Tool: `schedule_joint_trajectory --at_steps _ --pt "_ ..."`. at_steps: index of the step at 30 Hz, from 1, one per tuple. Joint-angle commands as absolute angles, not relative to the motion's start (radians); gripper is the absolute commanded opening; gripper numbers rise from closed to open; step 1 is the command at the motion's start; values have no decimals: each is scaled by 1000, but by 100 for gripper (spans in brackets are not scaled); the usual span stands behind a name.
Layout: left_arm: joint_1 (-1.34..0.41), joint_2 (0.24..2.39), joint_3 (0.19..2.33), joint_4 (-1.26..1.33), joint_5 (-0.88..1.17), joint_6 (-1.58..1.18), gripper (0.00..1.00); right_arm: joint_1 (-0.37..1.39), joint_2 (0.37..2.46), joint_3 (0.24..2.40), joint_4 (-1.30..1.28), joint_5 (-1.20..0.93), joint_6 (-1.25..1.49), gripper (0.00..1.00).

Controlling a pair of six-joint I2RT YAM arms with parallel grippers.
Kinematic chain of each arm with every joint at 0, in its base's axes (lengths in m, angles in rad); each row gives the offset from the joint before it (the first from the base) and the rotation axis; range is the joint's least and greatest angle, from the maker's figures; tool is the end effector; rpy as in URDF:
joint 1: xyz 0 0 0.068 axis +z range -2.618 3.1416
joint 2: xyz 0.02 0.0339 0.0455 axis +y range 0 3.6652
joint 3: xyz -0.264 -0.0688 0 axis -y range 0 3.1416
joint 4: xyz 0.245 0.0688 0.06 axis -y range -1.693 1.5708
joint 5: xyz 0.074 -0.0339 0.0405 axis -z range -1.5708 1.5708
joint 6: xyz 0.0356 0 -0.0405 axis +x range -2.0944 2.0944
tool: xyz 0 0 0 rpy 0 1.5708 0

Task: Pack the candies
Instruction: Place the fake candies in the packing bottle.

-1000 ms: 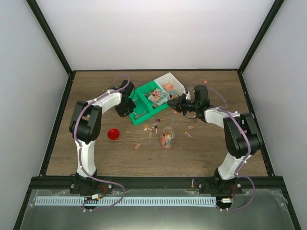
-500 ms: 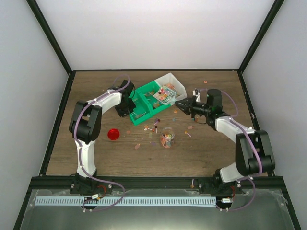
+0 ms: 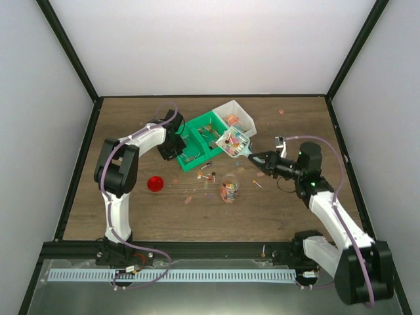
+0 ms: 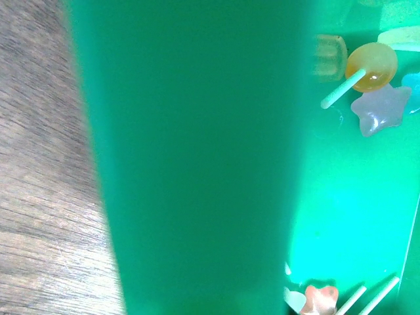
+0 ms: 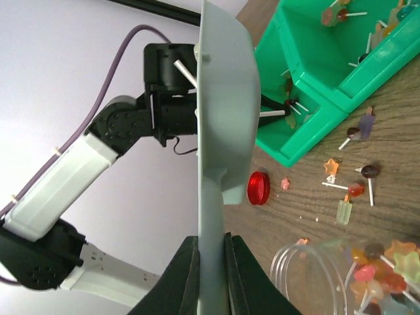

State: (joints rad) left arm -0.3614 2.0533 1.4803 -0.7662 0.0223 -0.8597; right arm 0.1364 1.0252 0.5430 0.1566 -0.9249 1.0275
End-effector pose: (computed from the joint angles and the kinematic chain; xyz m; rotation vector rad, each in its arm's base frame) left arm 0.3795 -0.1443 0.1583 -0.7252 2.8659 -0.2242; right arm 0.2124 0.0578 0.2482 0.2153 2.1059 1.6165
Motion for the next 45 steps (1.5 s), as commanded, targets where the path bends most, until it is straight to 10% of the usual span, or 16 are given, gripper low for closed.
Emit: schedule_joint_trajectory --at_steps 1,45 --pt "-366 2060 1427 -741 70 -852 4 118 882 525 14 -942 950 1" --pt "-366 2011 1388 -691 120 -838 4 112 310 588 -811 -803 780 1"
